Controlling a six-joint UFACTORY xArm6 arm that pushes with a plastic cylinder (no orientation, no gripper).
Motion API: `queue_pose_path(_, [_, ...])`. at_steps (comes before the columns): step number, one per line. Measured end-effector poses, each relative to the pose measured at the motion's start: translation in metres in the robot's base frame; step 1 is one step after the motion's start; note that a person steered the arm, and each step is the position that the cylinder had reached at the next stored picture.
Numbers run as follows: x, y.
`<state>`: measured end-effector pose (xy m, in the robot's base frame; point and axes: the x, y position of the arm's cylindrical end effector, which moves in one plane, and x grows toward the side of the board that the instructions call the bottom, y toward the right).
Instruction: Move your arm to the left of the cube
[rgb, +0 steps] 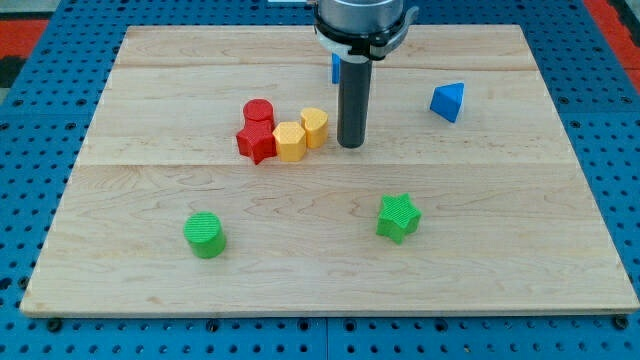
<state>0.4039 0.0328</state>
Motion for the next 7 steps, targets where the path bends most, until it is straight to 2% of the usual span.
queue_pose_path(2, [-0.017,-0.045])
queue_pose_path(3, [-0.03,-0.05])
queue_pose_path(5, [-0.074,-0.033])
queue_pose_path(7, [-0.075,-0.01])
